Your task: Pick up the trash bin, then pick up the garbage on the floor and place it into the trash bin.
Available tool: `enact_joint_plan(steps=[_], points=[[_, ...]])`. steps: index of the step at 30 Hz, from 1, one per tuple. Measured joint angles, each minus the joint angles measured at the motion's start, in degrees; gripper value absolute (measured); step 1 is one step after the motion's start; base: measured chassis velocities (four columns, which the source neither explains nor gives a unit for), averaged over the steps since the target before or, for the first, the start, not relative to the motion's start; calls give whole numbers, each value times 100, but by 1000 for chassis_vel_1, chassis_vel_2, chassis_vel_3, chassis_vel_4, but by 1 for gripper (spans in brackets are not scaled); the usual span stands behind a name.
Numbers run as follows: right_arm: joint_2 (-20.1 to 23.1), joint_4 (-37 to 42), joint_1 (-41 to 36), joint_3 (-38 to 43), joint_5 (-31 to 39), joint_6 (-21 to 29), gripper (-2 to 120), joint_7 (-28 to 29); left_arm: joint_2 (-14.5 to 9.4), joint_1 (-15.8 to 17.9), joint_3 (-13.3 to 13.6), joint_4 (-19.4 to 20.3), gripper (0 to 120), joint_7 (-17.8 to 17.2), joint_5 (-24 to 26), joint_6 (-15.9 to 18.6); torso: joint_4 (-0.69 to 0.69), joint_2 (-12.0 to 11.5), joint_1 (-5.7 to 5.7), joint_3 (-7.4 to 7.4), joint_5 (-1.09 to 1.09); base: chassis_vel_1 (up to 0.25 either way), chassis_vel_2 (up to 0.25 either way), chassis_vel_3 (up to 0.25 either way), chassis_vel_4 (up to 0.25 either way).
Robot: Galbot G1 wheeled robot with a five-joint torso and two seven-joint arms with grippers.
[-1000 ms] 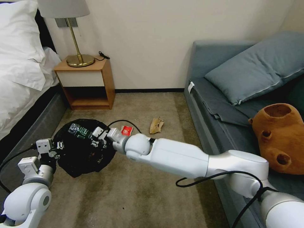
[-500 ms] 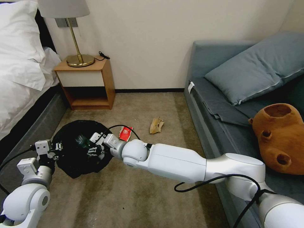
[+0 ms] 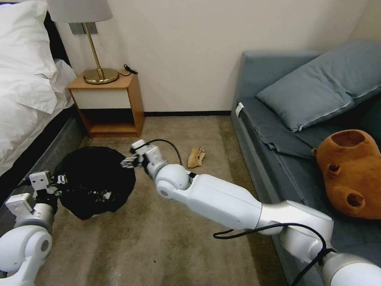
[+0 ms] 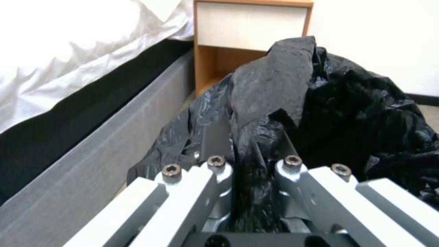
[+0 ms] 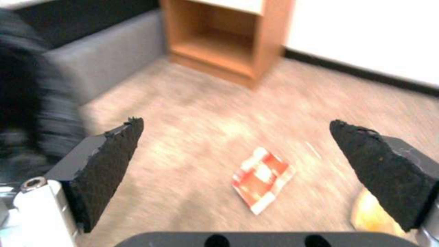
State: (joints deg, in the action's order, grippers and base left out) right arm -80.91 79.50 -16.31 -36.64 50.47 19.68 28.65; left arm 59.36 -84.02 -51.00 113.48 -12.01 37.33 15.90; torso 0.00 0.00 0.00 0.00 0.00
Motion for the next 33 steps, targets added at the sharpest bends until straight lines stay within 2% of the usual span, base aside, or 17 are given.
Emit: enact_joint_plan(steps=[4,8,13,20,22,24,26,33], points=[[125,-161,-486,498,5,291,100,301,40,-65,-58,-27,6,7,-5,-22,0,0,0,0,0,0,0,0,0],[175,-362,-785,765,-79,359,100,350,80,-105,-95,-27,6,18,-26,-41,-1,0,0,0,1,0,0,0,0],[185,-878,-1174,1197,-273,364,100,41,166,-224,-180,64,6,23,-91,-62,-1,0,0,0,0,0,0,0,0],[191,-1004,-1368,1256,-405,362,100,-117,220,-353,-325,118,6,68,-93,-128,1,0,-1,0,0,0,0,0,0],[179,-1070,-1424,1262,-505,327,100,-164,220,-388,-367,117,6,113,-53,-178,0,0,0,0,1,0,0,0,0],[177,-1244,-1509,1235,-998,70,100,-419,239,-453,-411,114,6,140,-7,-202,0,0,0,0,0,0,0,0,0],[178,-1309,-1561,1209,-1166,-14,100,-541,254,-476,-417,106,6,148,-5,-208,0,0,0,0,-1,0,0,0,0],[70,-1508,-1729,1303,-1387,-170,100,-682,302,-512,-410,28,6,173,-61,-269,0,0,0,-1,0,0,0,0,0]])
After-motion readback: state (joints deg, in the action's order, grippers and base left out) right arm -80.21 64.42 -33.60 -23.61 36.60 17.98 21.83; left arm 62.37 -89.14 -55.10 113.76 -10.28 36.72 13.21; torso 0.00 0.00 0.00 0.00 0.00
